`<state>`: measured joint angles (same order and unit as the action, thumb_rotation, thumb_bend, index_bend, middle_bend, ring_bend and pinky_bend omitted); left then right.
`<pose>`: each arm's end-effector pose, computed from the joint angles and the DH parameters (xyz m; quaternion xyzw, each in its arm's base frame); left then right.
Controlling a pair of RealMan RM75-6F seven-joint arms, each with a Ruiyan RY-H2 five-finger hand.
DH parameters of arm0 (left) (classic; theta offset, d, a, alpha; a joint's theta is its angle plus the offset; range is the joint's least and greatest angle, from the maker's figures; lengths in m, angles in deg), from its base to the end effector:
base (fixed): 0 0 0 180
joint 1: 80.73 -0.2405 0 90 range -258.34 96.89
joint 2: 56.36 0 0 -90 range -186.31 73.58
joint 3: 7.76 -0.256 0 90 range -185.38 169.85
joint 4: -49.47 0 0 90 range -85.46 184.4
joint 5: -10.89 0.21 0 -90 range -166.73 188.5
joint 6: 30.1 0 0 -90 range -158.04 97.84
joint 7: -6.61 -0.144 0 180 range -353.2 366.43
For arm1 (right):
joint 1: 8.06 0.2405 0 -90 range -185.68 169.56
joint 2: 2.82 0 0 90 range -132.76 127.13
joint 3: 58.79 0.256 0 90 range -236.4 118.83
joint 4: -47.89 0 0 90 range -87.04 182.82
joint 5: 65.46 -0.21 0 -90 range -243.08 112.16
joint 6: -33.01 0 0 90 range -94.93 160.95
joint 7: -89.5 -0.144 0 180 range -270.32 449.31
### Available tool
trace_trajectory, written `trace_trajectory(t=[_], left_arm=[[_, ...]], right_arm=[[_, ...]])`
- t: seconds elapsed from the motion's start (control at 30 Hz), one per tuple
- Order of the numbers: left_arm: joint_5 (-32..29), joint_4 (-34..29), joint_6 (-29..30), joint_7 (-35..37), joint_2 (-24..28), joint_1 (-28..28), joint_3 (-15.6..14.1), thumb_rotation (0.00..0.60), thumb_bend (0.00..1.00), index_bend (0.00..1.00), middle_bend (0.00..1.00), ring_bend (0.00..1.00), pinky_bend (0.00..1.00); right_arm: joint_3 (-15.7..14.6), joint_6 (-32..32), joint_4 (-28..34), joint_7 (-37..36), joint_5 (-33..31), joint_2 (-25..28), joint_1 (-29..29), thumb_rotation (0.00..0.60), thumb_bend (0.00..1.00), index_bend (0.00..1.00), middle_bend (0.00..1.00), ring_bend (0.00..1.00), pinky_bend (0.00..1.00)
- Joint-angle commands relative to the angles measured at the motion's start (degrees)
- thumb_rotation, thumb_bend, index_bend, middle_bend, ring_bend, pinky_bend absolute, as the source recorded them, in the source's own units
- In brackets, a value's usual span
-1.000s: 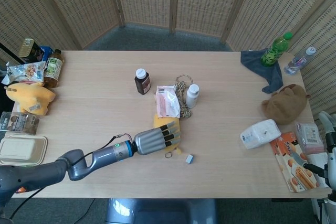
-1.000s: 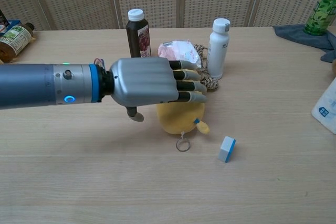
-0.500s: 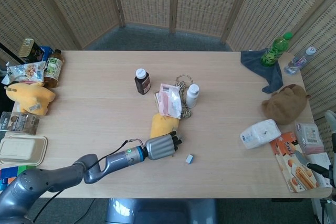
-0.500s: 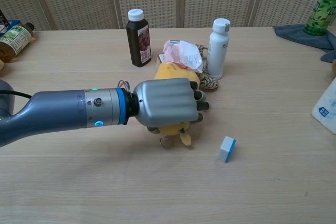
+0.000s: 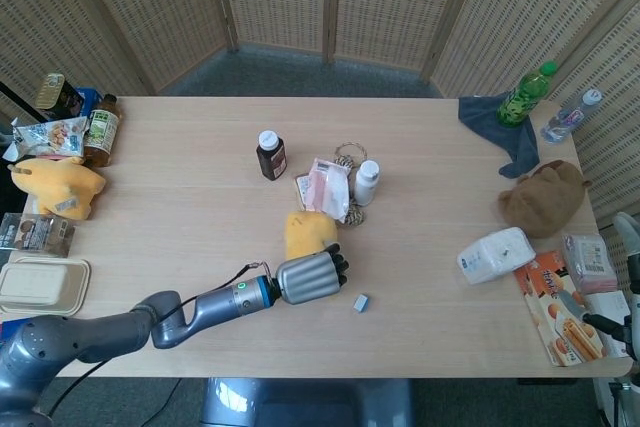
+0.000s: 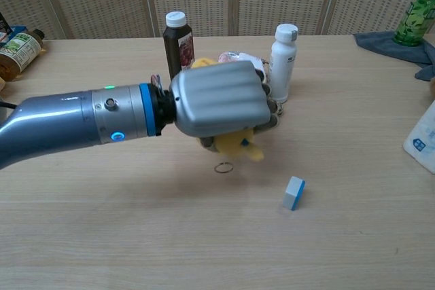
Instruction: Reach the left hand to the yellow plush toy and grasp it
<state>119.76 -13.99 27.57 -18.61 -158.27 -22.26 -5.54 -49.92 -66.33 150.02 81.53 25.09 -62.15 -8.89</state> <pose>-0.0424 0.3094 -0.0954 -0.8689 0.1513 -0.3957 0.2561 -0.2684 -0.1646 0.2144 0.4884 -0.3485 0.5446 0.5861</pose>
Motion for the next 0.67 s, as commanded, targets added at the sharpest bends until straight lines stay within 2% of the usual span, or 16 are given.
trace_trajectory(t=[0.03,0.3,0.5,0.67], left_arm=[[-1.24,-8.41,3.19,-2.17,6.17,-0.03,3.21,0.600,0.08,0.90,0.71,0.66,0.97],[-3.89,-22.85,4.49,-6.89,18.07,0.22,9.51,0.600,0.08,0.90,0.71,0.66,0.97],[-6.39,-29.63,4.31,-8.98,24.91,0.38,13.57,0.600,0.08,0.90,0.70,0.66,0.97],[-7.37,-32.70,4.30,-10.11,28.05,0.37,15.04,0.600,0.08,0.90,0.70,0.66,0.97]], right_arm=[[-0.21,-0.18,0.10,0.13,0.33,-0.14,-0.12,0.600,0.00,0.00,0.00,0.00,0.00],[-0.62,0.02,0.49,1.37,1.11,-0.68,0.02,0.600,0.00,0.00,0.00,0.00,0.00],[-0.86,0.03,0.70,2.23,1.51,-1.08,0.04,0.600,0.00,0.00,0.00,0.00,0.00],[-1.00,-0.04,0.78,2.62,1.81,-1.26,0.02,0.600,0.00,0.00,0.00,0.00,0.00]])
